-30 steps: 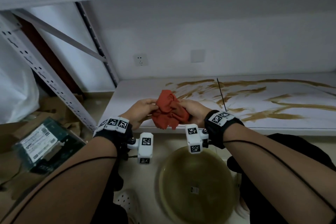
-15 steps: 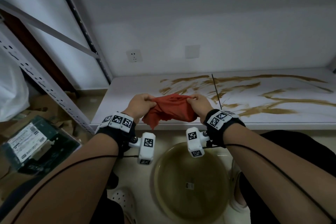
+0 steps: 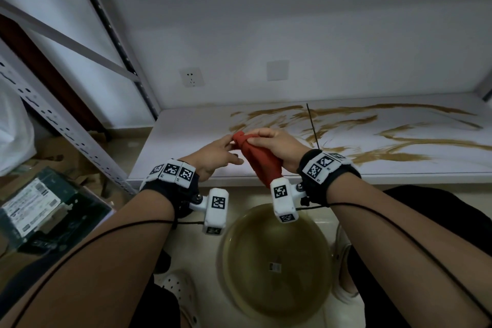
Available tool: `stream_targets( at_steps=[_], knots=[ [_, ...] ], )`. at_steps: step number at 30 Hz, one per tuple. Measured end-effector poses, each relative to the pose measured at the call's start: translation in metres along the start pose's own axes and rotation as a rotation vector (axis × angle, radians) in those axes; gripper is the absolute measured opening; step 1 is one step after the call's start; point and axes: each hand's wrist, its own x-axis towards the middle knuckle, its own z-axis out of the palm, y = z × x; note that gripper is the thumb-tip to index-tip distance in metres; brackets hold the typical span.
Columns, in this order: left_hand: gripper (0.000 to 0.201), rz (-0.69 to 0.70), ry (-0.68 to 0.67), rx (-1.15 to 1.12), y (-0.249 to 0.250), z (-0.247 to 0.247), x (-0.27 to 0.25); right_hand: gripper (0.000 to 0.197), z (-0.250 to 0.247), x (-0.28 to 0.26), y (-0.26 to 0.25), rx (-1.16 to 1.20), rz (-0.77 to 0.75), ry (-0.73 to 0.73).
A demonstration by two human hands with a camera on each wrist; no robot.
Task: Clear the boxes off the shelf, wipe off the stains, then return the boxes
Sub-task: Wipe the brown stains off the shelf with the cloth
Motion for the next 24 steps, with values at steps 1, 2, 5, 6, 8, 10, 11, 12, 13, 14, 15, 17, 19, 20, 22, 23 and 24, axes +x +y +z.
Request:
stream_targets(
  at_steps=[1,2,5,6,8,10,11,12,13,14,15,17,19,20,22,23,24],
  knots=[
    [0.057,-0.01,0.003,-0.009,0.001,0.0,0.0,0.014,-0.002,0.001,-0.001,-0.011,0.001,-0.018],
    [0.048,-0.014,0.008,-0.002,0.002,0.0,0.001,0.016,-0.004,0.003,-0.001,-0.017,-0.005,-0.025],
    [0.02,-0.029,0.071,0.013,0.005,-0.001,0.005,0.018,-0.009,0.009,0.001,0.027,-0.037,0.039],
    [0.015,-0.02,0.125,-0.012,0.005,-0.002,0.007,0.021,-0.011,0.011,0.002,0.012,-0.041,0.091],
    [0.011,0.014,0.24,-0.066,0.005,-0.005,0.008,0.036,-0.017,0.015,0.007,-0.176,0.024,0.192],
    [0.012,0.039,0.308,-0.109,0.007,-0.006,0.009,0.053,-0.02,0.01,0.009,-0.387,0.223,0.178],
    [0.014,0.043,0.334,-0.123,0.006,-0.008,0.01,0.058,-0.021,0.006,0.01,-0.422,0.327,0.139],
    [0.017,0.047,0.359,-0.127,0.006,-0.009,0.01,0.058,-0.021,0.002,0.011,-0.408,0.405,0.092],
    [0.022,0.042,0.374,-0.122,0.007,-0.011,0.009,0.054,-0.02,-0.002,0.011,-0.359,0.441,0.04],
    [0.029,0.03,0.378,-0.126,0.006,-0.013,0.009,0.045,-0.021,-0.002,0.013,-0.28,0.439,-0.01],
    [0.035,0.007,0.373,-0.143,0.006,-0.015,0.009,0.034,-0.021,-0.003,0.012,-0.159,0.399,-0.051],
    [0.04,-0.03,0.385,-0.211,0.006,-0.018,0.007,0.021,-0.027,0.002,0.011,0.182,0.261,-0.018],
    [0.039,-0.051,0.403,-0.267,0.01,-0.017,0.006,0.021,-0.032,0.004,0.005,0.45,0.191,0.13],
    [0.041,-0.054,0.395,-0.294,0.012,-0.017,0.006,0.025,-0.034,0.004,0.005,0.485,0.183,0.19],
    [0.046,-0.067,0.355,-0.359,0.018,-0.014,0.005,0.036,-0.03,0.001,0.007,0.434,0.214,0.242],
    [0.046,-0.078,0.335,-0.402,0.021,-0.013,0.005,0.041,-0.027,0.0,0.01,0.392,0.25,0.244],
    [0.044,-0.088,0.317,-0.445,0.023,-0.012,0.005,0.047,-0.023,-0.001,0.015,0.36,0.284,0.235]
  ],
)
